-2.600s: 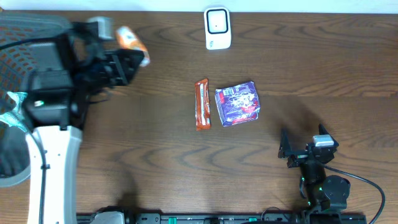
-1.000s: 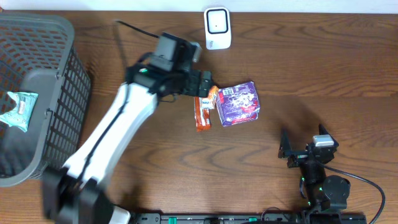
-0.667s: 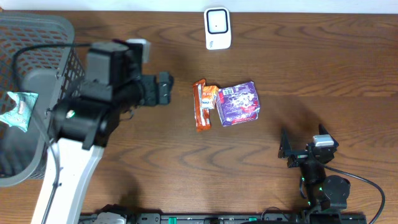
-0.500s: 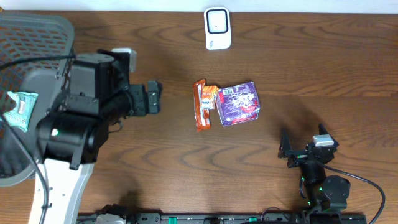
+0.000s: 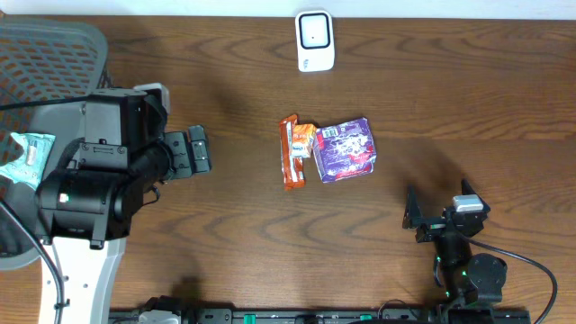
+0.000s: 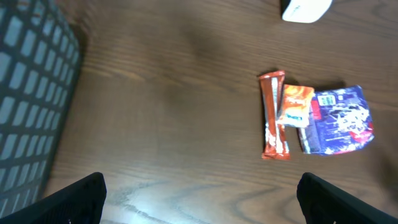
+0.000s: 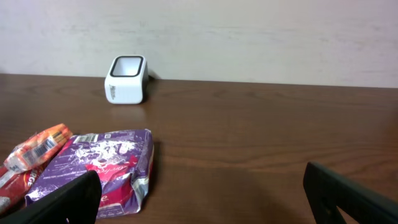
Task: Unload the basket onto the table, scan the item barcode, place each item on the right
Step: 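Return the left gripper into the basket toward the green wipes pack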
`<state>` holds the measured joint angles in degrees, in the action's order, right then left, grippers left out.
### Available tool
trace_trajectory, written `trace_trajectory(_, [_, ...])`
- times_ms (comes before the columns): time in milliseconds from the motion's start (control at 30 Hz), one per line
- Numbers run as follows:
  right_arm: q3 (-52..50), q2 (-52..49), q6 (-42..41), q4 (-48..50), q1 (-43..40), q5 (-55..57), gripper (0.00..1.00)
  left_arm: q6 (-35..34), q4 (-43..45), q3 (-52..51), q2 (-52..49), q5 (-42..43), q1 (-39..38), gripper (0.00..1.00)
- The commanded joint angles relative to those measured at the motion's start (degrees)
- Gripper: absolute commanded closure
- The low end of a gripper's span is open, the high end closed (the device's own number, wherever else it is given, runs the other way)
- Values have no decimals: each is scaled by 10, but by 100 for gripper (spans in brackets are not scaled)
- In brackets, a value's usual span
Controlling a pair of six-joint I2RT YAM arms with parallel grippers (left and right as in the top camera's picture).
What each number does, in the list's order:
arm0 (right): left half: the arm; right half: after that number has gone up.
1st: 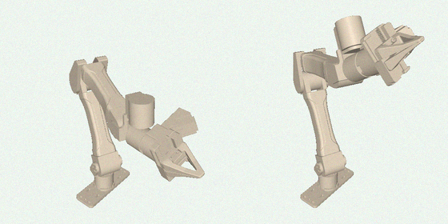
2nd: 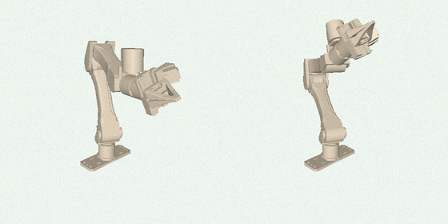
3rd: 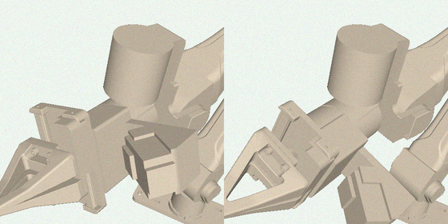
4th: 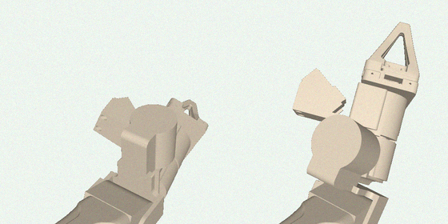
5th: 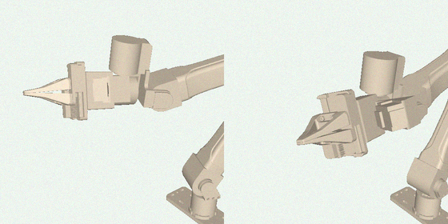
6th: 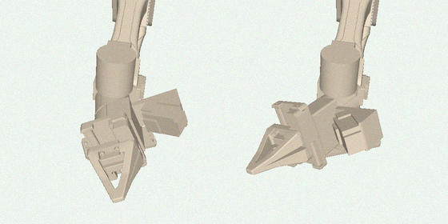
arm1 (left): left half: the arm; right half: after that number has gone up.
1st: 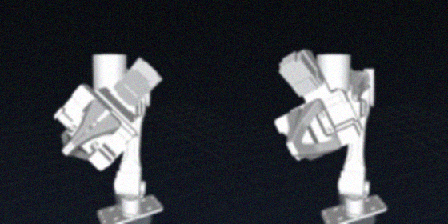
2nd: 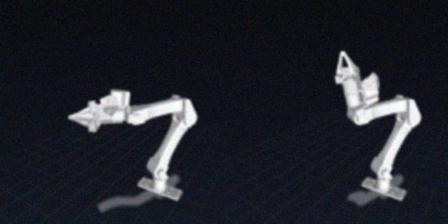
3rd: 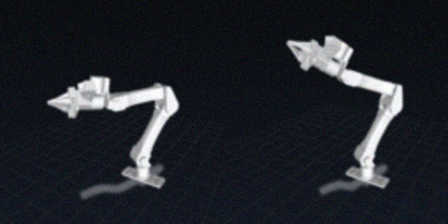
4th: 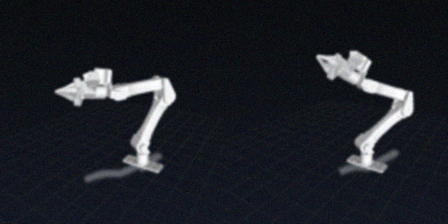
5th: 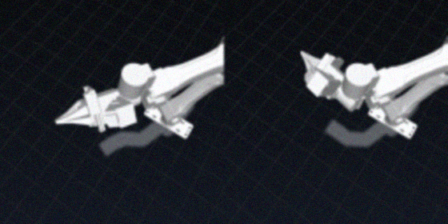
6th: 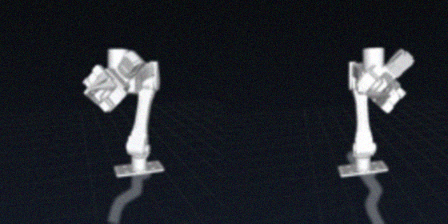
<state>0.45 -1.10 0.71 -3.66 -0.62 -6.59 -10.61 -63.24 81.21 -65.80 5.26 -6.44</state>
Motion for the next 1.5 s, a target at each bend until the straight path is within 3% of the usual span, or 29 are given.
trace_trajectory(0, [-1, 1, 7, -2, -7, 3, 1, -22, -8, 9, -2, -20, 20, 2])
trace_trajectory(500, [-1, 1, 7, -2, -7, 3, 1, -93, -12, 9, -2, -36, 157, 2])
trace_trajectory(1000, [-1, 1, 7, -2, -7, 3, 1, -137, 23, 9, -5, -36, 168, 2])
trace_trajectory(1300, [-1, 1, 7, -2, -7, 3, 1, -137, 103, 9, -28, -52, 168, 2])
trace_trajectory(1467, [-1, 1, 7, -2, -7, 3, 1, -165, 182, 9, -50, -139, 180, 2])
